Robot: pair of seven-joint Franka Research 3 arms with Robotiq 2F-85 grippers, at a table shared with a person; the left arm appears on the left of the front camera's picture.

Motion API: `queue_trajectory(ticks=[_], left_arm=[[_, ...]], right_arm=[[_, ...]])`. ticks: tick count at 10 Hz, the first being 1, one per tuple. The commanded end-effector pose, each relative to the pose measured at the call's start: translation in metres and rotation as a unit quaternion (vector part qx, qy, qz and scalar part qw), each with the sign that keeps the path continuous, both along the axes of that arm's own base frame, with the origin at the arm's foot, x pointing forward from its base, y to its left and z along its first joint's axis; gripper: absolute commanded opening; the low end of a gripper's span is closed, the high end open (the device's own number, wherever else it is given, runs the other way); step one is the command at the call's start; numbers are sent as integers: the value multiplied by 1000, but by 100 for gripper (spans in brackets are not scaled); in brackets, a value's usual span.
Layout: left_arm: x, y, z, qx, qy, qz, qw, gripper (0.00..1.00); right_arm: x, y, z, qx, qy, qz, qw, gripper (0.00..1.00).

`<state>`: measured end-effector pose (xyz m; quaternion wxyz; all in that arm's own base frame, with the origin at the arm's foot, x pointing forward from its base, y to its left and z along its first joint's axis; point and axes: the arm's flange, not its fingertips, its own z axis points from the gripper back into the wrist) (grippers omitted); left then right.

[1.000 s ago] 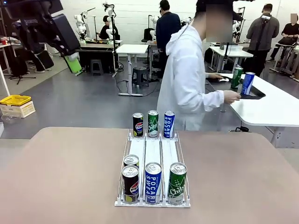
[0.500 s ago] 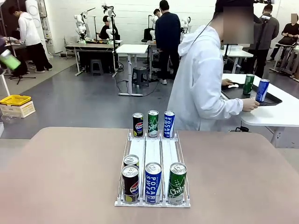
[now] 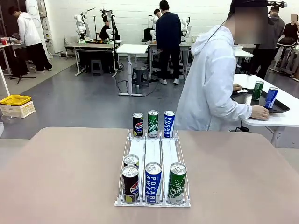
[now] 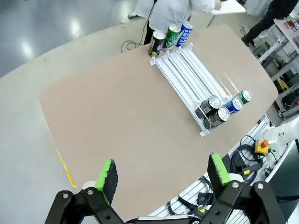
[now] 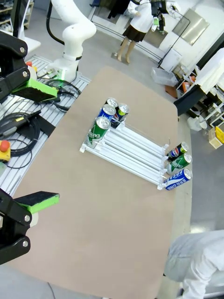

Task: Retrieve and hand over the desired beverage to the person.
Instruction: Place the picked can on the Handle tray extended by the person.

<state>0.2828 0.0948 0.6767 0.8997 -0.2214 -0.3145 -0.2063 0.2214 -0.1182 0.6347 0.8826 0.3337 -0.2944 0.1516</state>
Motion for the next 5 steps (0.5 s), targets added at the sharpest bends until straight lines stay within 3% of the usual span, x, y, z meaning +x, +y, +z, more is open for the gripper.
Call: queue_trajectory(ticks=[1,4,5], left_arm=[[3,11,-13,-17,-5,-12,1000,100],[6,9,-17,-30,-22,-5,999,100],[2,13,-9,-14,5,7,1000,100]], right_arm=[[2,0,0,8,-6,10,1000,100],[2,0,0,8,-6,10,1000,100],[2,0,0,8,-6,10,1000,100]])
